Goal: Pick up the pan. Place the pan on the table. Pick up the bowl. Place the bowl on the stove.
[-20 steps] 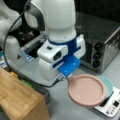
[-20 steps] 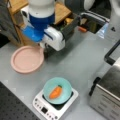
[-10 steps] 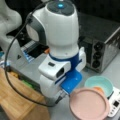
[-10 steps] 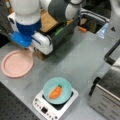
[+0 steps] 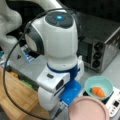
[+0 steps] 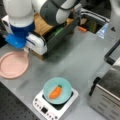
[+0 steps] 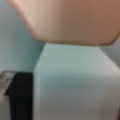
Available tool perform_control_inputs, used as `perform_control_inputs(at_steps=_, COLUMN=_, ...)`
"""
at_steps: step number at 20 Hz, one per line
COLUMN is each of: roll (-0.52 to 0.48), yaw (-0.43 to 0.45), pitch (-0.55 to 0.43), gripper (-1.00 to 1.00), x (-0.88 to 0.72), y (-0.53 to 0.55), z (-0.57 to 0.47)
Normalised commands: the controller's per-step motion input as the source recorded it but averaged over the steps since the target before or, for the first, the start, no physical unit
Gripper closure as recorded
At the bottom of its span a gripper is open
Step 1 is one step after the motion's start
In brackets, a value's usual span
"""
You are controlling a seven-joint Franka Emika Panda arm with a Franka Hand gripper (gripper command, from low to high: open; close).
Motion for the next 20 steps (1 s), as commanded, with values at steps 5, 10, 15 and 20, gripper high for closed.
perform_control_inputs(at_steps=5, roll=0.012, yaw=0.1, pitch=0.061, gripper=1.0, x=0.22, y=-0.29, z=-0.04)
perform_control_inputs(at_steps=10, roll=0.017, yaw=0.076, pitch=0.046, gripper=1.0, x=0.18, y=-0.18, z=-0.07)
perform_control_inputs(at_steps=15, roll=0.0, yaw=0.099, pitch=0.016, gripper=1.0, x=0.14, y=-0.17, z=-0.03)
perform_control_inputs(at_steps=20, roll=-0.01, yaw=0.112, pitch=-0.02, gripper=1.0, x=0.13, y=-0.17, z=-0.07)
